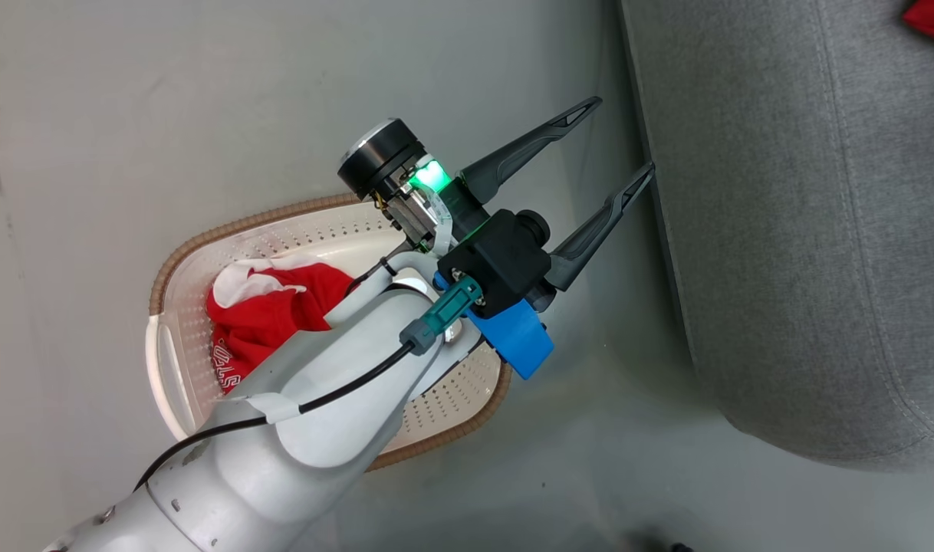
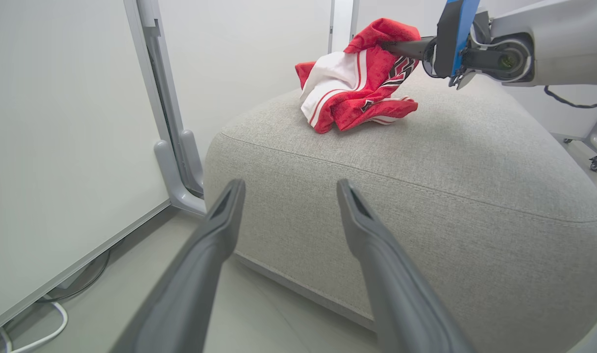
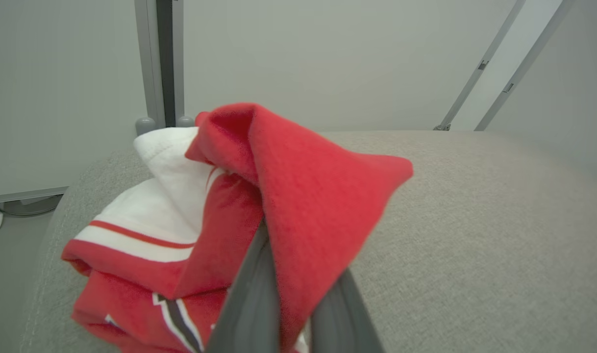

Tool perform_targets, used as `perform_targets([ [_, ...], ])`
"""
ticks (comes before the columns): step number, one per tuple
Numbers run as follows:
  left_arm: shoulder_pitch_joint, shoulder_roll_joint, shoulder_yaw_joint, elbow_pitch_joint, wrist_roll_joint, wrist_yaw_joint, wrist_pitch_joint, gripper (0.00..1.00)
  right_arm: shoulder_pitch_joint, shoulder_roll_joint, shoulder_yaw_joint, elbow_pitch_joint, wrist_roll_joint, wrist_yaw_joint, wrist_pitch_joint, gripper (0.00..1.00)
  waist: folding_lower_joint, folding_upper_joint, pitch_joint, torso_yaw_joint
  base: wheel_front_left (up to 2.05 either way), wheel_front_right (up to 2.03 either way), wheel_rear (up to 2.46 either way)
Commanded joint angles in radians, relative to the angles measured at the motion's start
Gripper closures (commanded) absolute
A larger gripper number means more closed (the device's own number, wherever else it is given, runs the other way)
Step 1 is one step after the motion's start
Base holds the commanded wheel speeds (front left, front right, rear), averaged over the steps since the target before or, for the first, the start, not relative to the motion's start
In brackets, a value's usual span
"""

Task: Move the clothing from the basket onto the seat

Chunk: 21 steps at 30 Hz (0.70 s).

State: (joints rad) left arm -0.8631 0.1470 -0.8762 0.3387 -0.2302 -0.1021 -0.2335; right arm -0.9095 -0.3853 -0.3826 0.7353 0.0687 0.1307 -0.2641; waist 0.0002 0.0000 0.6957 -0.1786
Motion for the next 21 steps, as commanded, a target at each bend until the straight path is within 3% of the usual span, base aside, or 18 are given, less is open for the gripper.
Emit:
perform_targets([
  [1, -0.004, 0.001, 0.004, 0.007, -0.007, 0.005, -0.009, 0.0, 0.017, 0.008, -0.007, -0.005, -0.013, 0.0, -0.001, 0.0, -0.0002, 0.0, -0.021, 0.0, 0.0, 0.0, 0.0],
  [7, 0.031, -0.012, 0.005, 0.023, -0.023, 0.013, -0.022, 0.0, 0.089, 0.011, -0.012, -0.031, -0.025, 0.0, 0.0, 0.0, -0.0002, 0.0, -0.089, 0.009, 0.0, 0.0, 0.0],
  [14, 0.104, -0.028, 0.038, 0.038, -0.056, 0.034, -0.032, 0.0, 0.293, 0.039, -0.022, -0.119, -0.041, 0.0, -0.001, 0.0, -0.0002, 0.0, -0.227, 0.022, 0.0, 0.0, 0.0],
  [21, 0.241, -0.003, 0.137, -0.002, -0.079, 0.067, -0.033, 0.0, 0.488, 0.082, 0.032, -0.299, -0.029, 0.0, -0.001, 0.0, -0.0002, 0.0, -0.375, 0.049, 0.0, 0.0, 0.0],
])
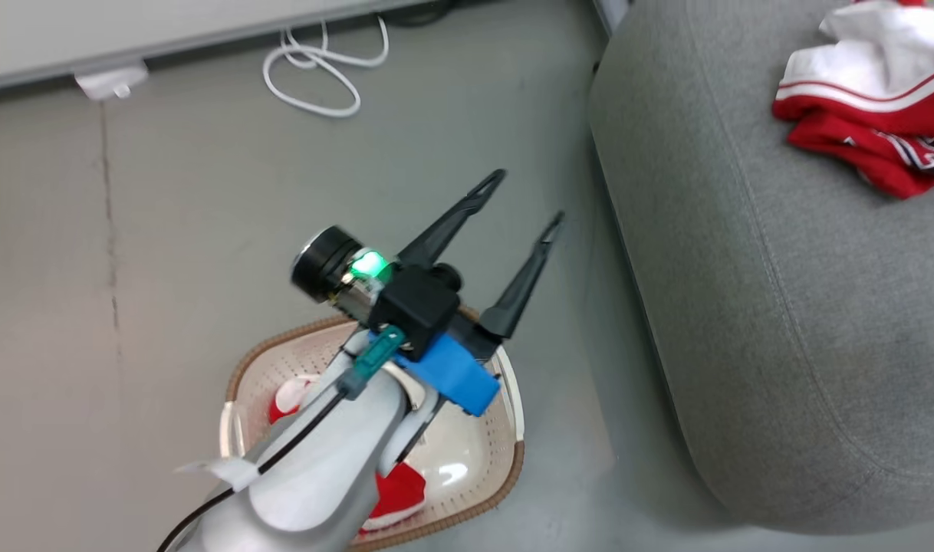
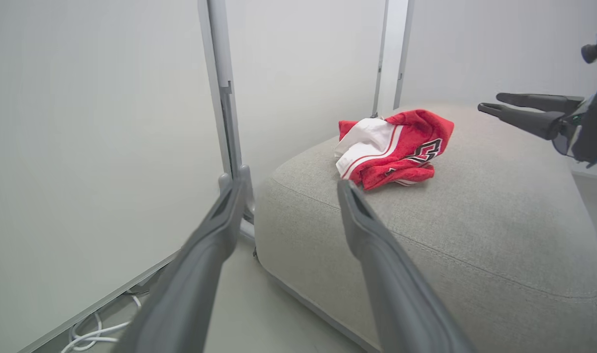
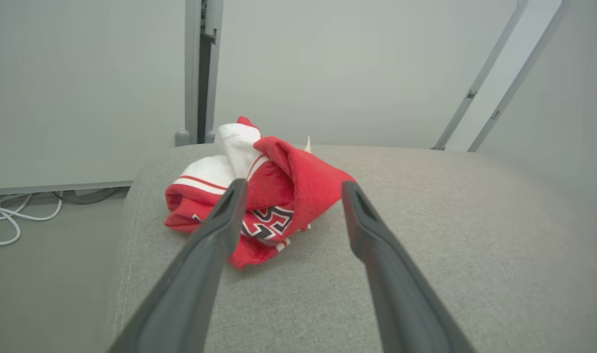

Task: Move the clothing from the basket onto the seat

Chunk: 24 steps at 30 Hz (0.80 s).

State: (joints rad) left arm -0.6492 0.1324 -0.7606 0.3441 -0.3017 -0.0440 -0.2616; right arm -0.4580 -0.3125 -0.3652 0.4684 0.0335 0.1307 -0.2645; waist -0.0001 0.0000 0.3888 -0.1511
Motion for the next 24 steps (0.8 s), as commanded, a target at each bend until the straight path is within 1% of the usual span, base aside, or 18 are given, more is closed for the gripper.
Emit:
perform_targets([
  [1, 0.027, 0.011, 0.021, -0.008, -0.008, 0.009, -0.005, 0.0, 0.037, 0.009, 0.014, -0.032, 0.007, 0.0, 0.0, 0.0, 0.0001, 0.0, -0.068, 0.021, 0.0, 0.0, 0.0],
  [5, 0.106, 0.028, 0.096, -0.022, -0.015, 0.029, -0.005, 0.0, 0.102, 0.037, 0.074, -0.13, 0.035, 0.0, 0.0, 0.0, 0.0001, 0.0, -0.129, 0.048, 0.0, 0.0, 0.0],
  [13, 0.225, 0.046, 0.257, -0.042, -0.012, 0.051, -0.005, 0.0, 0.178, 0.106, 0.211, -0.249, 0.06, 0.0, 0.0, 0.0, 0.0001, 0.0, -0.209, 0.114, 0.0, 0.0, 0.0],
  [17, 0.277, 0.045, 0.332, -0.047, -0.001, 0.055, -0.005, 0.0, 0.201, 0.129, 0.271, -0.279, 0.074, 0.0, 0.0, 0.0, 0.0001, 0.0, -0.246, 0.144, 0.0, 0.0, 0.0],
  [24, 0.369, 0.031, 0.439, -0.063, 0.031, 0.045, -0.005, 0.0, 0.276, 0.175, 0.32, -0.331, 0.068, 0.0, 0.0, 0.0, 0.0001, 0.0, -0.301, 0.191, 0.0, 0.0, 0.0],
])
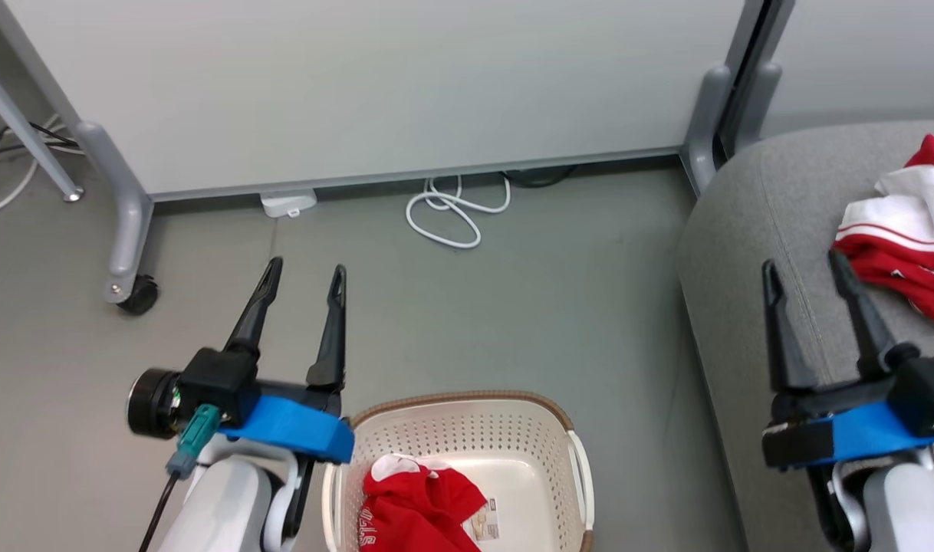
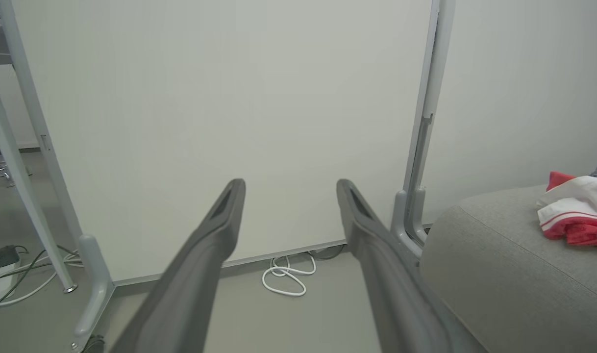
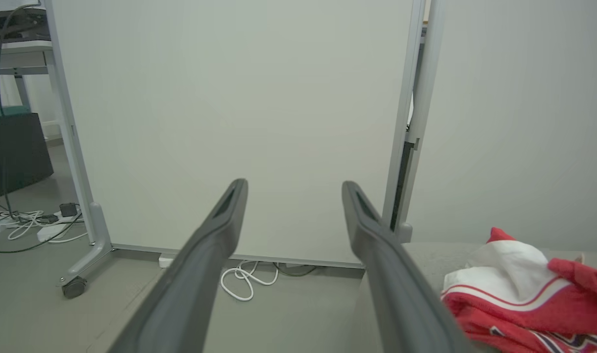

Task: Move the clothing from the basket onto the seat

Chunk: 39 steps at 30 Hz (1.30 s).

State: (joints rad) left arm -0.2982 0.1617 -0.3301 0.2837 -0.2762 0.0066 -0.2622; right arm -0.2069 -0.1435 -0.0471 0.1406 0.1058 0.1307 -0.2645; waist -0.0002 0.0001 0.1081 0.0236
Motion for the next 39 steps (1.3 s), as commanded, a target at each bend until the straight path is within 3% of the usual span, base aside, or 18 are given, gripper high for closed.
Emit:
perform_targets([
  [1, 0.032, 0.0, 0.02, -0.002, 0.008, -0.007, -0.004, 0.0, 0.039, 0.011, 0.005, -0.007, -0.005, 0.0, 0.0, 0.0, 0.0002, -0.0001, -0.028, 0.019, 0.0, 0.0, 0.0],
  [16, 0.152, -0.026, 0.132, -0.025, 0.069, -0.04, -0.004, 0.0, 0.2, 0.082, -0.021, -0.041, -0.032, 0.0, 0.0, 0.0, 0.0002, -0.0001, -0.095, 0.032, 0.0, 0.0, 0.0],
  [39, 0.161, -0.064, 0.191, -0.001, 0.128, -0.084, -0.004, 0.0, 0.207, 0.094, -0.013, -0.016, -0.019, 0.0, 0.0, 0.0, 0.0002, -0.0001, -0.112, 0.034, 0.0, 0.0, 0.0],
])
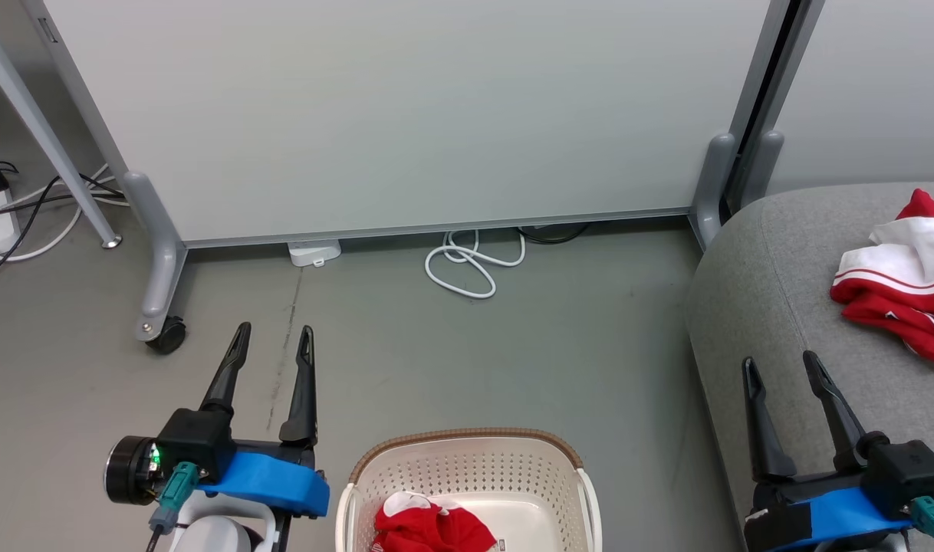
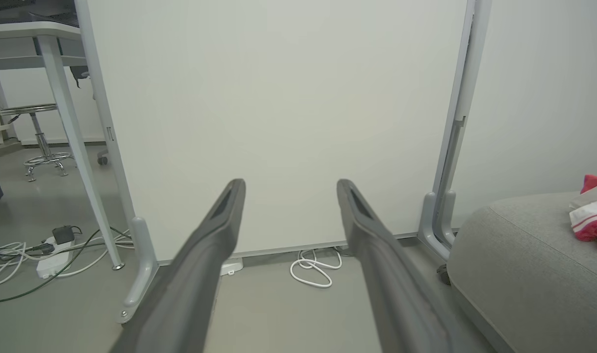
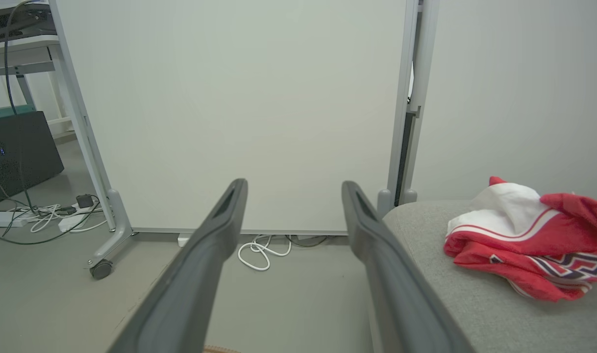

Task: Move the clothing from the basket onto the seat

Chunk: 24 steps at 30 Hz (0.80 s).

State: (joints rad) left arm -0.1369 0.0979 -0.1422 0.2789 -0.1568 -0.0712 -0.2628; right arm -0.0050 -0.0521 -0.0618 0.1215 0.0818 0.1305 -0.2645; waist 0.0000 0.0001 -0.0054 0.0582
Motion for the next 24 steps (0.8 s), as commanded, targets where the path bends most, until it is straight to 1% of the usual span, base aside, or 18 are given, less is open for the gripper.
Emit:
perform_targets([
  [1, -0.007, 0.002, -0.002, 0.01, 0.014, -0.009, -0.003, 0.0, 0.003, 0.003, 0.002, 0.004, 0.005, 0.0, 0.0, 0.0, 0.0, -0.0001, 0.003, -0.001, 0.0, 0.0, 0.0],
  [4, -0.052, 0.012, -0.024, 0.035, 0.032, -0.025, -0.003, 0.0, -0.012, 0.003, 0.005, 0.003, 0.004, 0.0, 0.0, 0.0, 0.0, -0.0001, 0.014, 0.001, 0.0, 0.0, 0.0],
  [9, -0.153, 0.038, -0.088, 0.12, 0.049, -0.049, -0.003, 0.0, -0.051, 0.002, 0.019, -0.006, -0.01, 0.0, 0.0, 0.0, 0.0, -0.0001, 0.048, -0.008, 0.0, 0.0, 0.0],
  [15, -0.275, 0.058, -0.198, 0.242, 0.053, -0.061, -0.003, 0.0, -0.13, -0.005, 0.044, -0.02, -0.015, 0.0, 0.0, 0.0, 0.0, -0.0001, 0.127, -0.044, 0.0, 0.0, 0.0],
  [16, -0.275, 0.058, -0.198, 0.242, 0.053, -0.061, -0.003, 0.0, -0.13, -0.005, 0.044, -0.02, -0.015, 0.0, 0.0, 0.0, 0.0, -0.0001, 0.127, -0.044, 0.0, 0.0, 0.0],
  [24, -0.414, 0.077, -0.457, 0.436, -0.001, -0.058, -0.003, 0.0, -0.249, -0.038, 0.062, -0.052, -0.018, 0.0, 0.0, 0.0, 0.0, -0.0001, 0.282, -0.094, 0.0, 0.0, 0.0],
])
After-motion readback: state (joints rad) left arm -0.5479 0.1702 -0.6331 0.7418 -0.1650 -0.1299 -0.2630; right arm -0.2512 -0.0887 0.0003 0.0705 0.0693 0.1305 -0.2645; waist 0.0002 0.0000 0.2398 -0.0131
